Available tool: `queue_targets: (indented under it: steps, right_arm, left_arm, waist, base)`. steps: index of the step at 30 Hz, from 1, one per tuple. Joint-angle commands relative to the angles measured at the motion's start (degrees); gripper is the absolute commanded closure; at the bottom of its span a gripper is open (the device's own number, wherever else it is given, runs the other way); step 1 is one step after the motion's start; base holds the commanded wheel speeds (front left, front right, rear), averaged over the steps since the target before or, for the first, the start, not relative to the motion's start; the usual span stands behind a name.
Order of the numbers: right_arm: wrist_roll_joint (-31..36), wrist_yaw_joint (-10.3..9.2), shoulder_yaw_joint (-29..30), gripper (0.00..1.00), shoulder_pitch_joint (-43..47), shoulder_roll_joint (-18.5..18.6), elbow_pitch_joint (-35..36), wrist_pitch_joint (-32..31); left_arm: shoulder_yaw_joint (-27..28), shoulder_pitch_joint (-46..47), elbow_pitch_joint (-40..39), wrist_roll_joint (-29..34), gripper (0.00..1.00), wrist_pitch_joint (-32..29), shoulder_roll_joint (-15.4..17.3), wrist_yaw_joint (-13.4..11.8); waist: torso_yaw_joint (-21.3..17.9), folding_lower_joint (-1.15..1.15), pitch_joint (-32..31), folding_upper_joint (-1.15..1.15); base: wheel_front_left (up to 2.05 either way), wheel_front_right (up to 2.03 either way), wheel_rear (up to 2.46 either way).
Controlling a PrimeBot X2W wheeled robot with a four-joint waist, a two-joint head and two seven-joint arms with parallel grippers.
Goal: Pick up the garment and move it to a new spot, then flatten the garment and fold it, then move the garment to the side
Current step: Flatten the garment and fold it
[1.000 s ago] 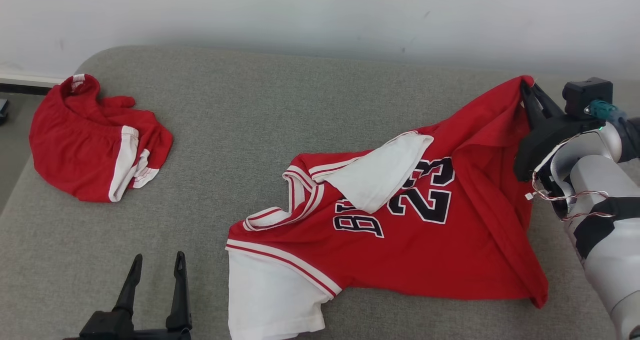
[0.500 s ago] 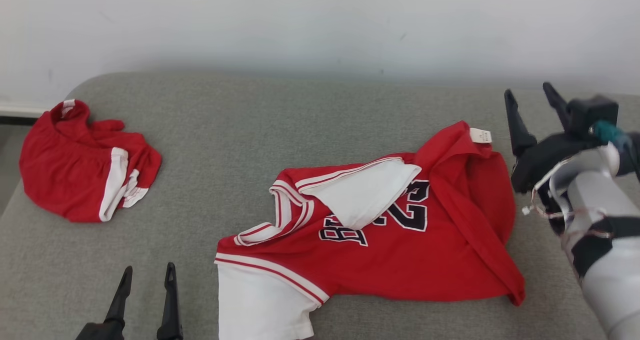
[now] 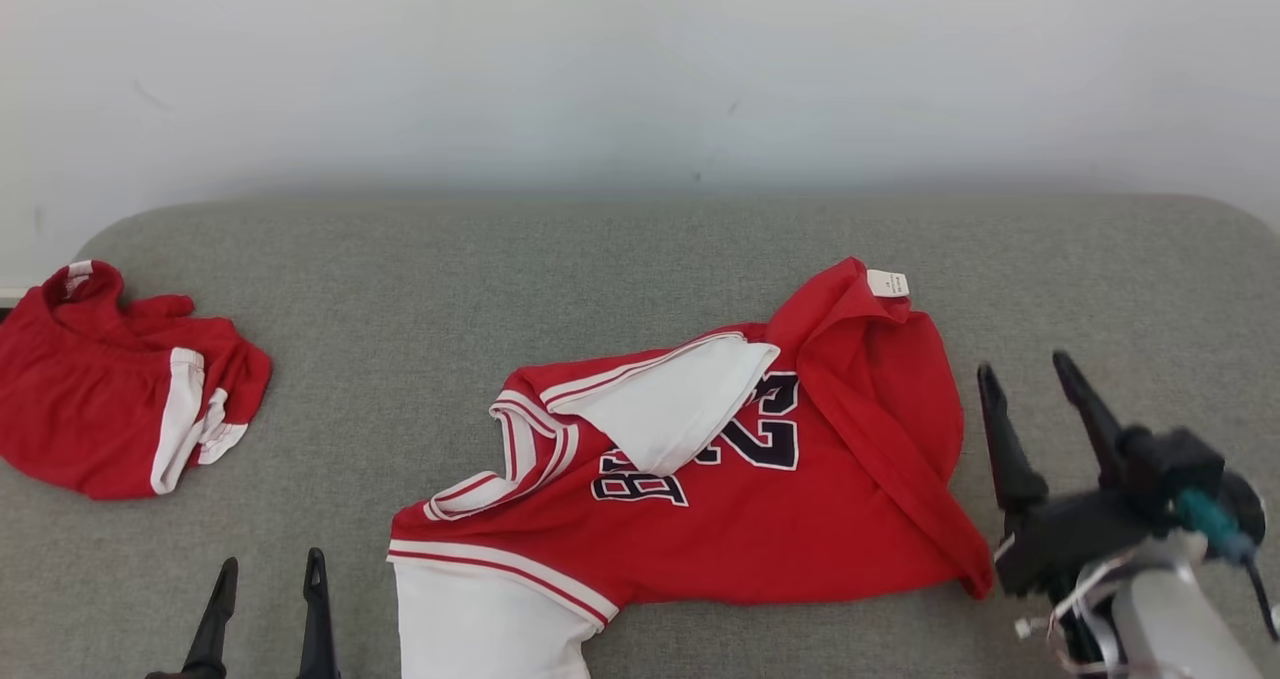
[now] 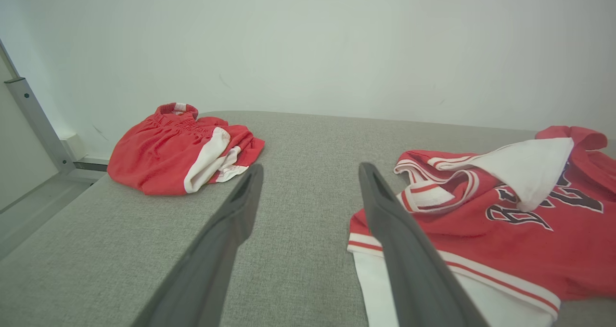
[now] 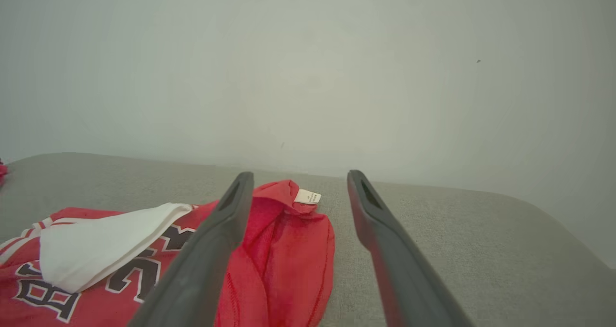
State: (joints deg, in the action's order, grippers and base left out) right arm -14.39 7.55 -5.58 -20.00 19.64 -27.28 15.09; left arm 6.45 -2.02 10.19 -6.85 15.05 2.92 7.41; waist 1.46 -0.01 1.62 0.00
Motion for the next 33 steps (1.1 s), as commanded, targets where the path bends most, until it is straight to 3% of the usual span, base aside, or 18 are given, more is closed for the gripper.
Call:
queue_targets:
  steps: [1,6,12,22,33]
  right_arm:
    - [1.0,-0.13,1.3,0.0,4.6,-1.7,3.4,0.1]
    - [2.8,-0.13,5.1,0.0,15.8,-5.5,11.8,0.1]
    - [4.3,-0.13,6.2,0.0,21.4,-8.0,14.8,0.1]
    - [6.8,-0.13,5.3,0.0,20.7,-6.6,13.2,-2.1]
    - [10.0,-0.13,3.0,0.0,16.1,-4.0,4.9,-5.2]
  left_arm:
    - [0.2,-0.4,-0.2,0.4,0.0,0.2,0.0,0.1]
    - [0.3,-0.7,-0.6,0.6,0.0,0.2,0.0,0.1]
    - [0.1,-0.6,-0.7,0.5,0.0,0.2,0.0,0.0]
    - [-0.1,0.5,-0.4,0.2,0.0,0.2,0.0,0.0]
    - [-1.1,1.0,0.0,-0.3,0.0,0.2,0.0,0.0]
  waist:
    - [-0.4,0.01,-0.4,0.0]
    - [-0.6,0.01,-0.5,0.0]
    - [-0.8,0.01,0.0,0.0]
    - [-0.3,0.01,0.8,0.0]
    - [1.9,0.01,1.4,0.0]
  base:
    - [0.0,0.0,0.0]
    - [0.0,0.0,0.0]
    - [0.0,0.0,0.0]
    - [0.0,0.0,0.0]
    - [0.0,0.0,0.0]
